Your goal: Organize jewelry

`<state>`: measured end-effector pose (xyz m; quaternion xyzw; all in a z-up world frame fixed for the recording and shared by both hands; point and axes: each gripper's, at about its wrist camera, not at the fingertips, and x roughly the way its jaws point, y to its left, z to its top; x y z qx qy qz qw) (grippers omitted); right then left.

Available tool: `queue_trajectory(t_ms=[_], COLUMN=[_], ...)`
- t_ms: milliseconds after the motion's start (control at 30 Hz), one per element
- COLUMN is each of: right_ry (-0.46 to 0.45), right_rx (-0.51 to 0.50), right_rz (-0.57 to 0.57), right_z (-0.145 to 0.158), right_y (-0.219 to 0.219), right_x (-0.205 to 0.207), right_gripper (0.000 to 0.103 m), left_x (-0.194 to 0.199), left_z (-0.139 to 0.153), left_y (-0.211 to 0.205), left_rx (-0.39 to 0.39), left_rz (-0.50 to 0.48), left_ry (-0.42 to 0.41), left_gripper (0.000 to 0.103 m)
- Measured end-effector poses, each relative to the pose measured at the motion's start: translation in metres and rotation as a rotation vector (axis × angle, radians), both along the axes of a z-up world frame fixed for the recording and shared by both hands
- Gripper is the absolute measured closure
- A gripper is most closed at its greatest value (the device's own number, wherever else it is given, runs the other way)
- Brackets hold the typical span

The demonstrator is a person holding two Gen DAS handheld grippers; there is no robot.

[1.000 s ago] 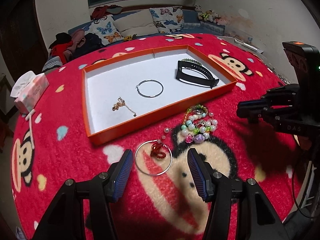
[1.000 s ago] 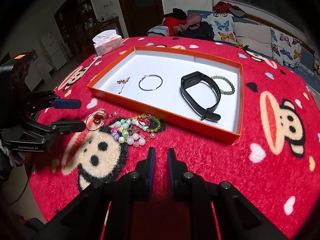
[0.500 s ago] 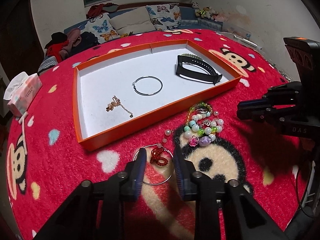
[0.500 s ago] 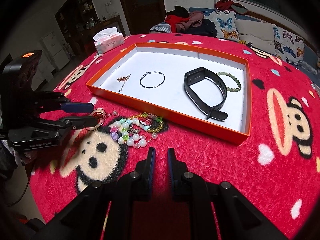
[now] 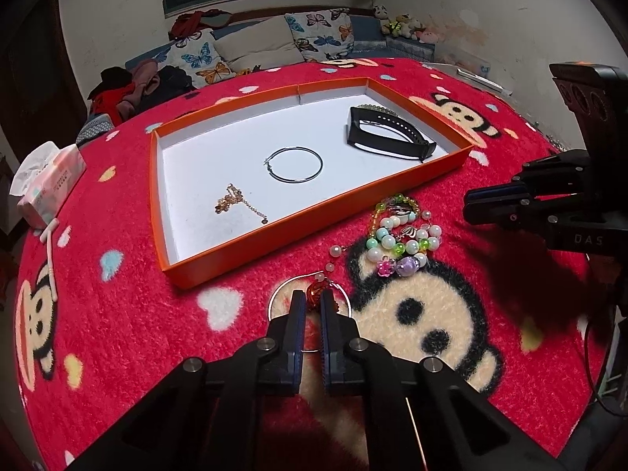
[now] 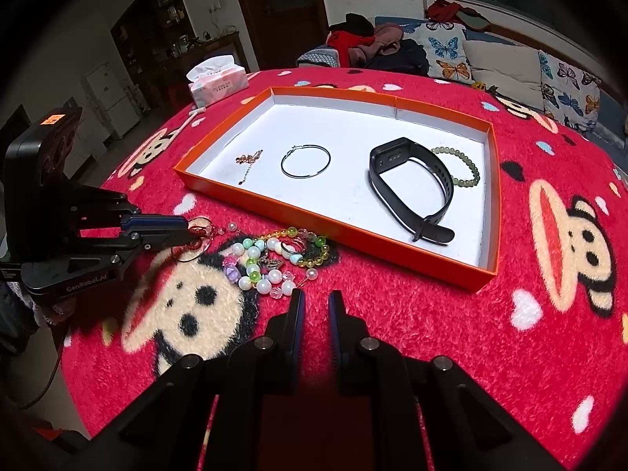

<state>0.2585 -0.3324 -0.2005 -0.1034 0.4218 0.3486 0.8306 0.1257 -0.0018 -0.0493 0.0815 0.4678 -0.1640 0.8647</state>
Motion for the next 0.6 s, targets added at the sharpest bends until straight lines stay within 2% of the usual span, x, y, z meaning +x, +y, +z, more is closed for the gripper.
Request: queue_trajectory(t_ms=[167,600], right_ry=[0.002,0.001], right_rx=[0.002,0.0], right_rz=[-0.003,0.005], right_z=[0.001,0.001], right_y=[-0.001,-0.001], right_x=[0.001,0.003], right_gripper=[0.089,0.089], left_x=[-0.001,0.005], left_z=[0.002,0.0], left_y=[0.001,0.01], left_rx=[-0.014,-0.057], left_rz=[-0.002,0.027], left_ry=[-0.001,0.077], left_gripper=[0.096,0.094])
